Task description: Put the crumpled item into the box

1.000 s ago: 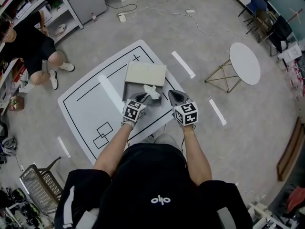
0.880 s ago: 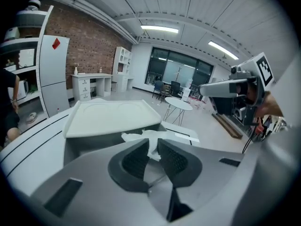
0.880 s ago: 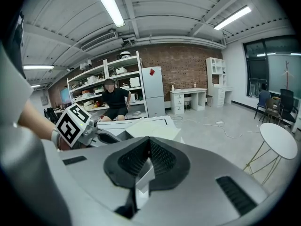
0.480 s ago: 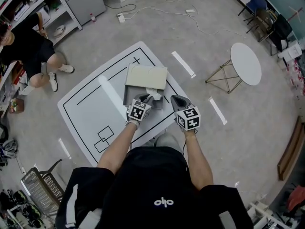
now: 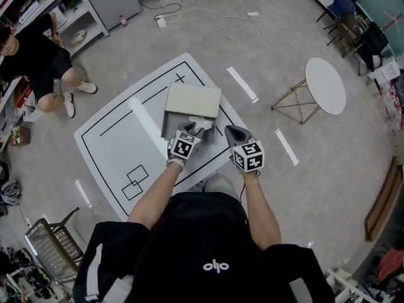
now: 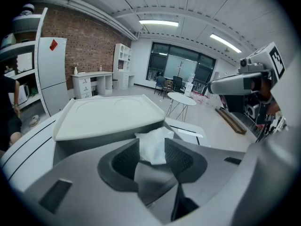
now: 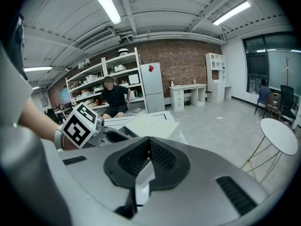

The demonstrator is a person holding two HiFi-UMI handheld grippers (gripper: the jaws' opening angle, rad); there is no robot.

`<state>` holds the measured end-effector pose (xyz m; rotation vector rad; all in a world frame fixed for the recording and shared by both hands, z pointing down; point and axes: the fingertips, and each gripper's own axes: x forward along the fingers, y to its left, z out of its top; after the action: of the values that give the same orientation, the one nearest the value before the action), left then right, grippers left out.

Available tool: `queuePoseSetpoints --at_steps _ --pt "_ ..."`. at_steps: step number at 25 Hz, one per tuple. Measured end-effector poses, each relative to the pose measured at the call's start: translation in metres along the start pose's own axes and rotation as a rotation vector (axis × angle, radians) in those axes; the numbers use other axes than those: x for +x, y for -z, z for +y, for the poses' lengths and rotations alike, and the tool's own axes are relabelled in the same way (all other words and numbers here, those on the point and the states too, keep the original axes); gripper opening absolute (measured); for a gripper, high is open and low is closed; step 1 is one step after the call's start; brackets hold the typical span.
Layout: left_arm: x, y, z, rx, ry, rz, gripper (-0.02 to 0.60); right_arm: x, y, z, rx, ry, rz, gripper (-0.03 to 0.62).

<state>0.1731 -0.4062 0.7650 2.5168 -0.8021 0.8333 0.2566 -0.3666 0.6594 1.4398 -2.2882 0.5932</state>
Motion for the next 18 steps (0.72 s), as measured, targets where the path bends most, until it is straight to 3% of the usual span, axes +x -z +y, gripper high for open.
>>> queuePoseSetpoints --at_steps 2,8,14,18 --pt "-0.002 -0.001 -0.002 0.005 0.002 0.007 0.18 -0.001 0.0 -0.002 -0.001 0.0 -0.002 0.009" --pt "-0.013 -0.006 0.001 0.0 -0.007 -0.021 0.186 -0.003 -0.005 -0.004 -0.002 -0.003 -0.022 0.009" --pt "-0.052 -0.031 0.005 -0.016 -0.04 -0.131 0.182 -0.003 -0.015 0.0 -0.006 -0.02 -0.046 0.009" --pt "-0.091 -0.054 0.009 -0.034 -0.081 -0.24 0.115 -0.004 -0.026 0.009 -0.01 -0.041 -0.071 0.009"
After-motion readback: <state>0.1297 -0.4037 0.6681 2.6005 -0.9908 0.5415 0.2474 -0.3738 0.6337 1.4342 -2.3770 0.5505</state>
